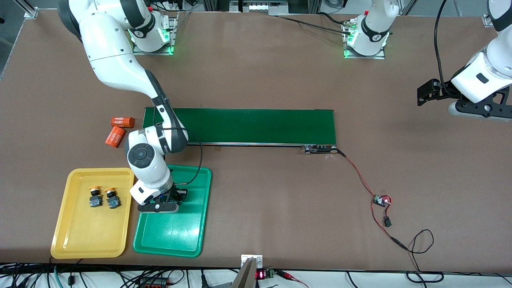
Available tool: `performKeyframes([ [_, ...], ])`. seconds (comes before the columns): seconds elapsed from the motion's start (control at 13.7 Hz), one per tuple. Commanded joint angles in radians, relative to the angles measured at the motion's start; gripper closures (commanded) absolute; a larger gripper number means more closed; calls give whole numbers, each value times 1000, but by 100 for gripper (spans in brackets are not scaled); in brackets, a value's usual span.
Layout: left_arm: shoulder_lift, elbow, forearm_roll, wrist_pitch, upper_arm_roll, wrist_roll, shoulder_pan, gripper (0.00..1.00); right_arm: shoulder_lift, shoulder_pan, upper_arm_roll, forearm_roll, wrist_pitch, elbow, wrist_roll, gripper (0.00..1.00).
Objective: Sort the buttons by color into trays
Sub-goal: 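Carry the green button to the green tray with the right gripper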
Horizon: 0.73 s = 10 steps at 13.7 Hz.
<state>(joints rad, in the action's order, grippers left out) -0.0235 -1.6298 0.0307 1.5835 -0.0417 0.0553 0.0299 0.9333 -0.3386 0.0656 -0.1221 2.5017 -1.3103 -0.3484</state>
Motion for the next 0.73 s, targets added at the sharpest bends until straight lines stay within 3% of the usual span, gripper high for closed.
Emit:
performKeyframes([
  [0.0,-16,33,0,-23,-3,11,-1,0,21,-7,10,-8,48,13,-4,0],
  [0.29,-15,33,0,-23,-3,11,-1,0,-30,-7,10,-7,1,5,8,0],
  [0.66,-16,33,0,-23,-3,17,-1,0,-193,3,8,2,-306,6,22,0],
])
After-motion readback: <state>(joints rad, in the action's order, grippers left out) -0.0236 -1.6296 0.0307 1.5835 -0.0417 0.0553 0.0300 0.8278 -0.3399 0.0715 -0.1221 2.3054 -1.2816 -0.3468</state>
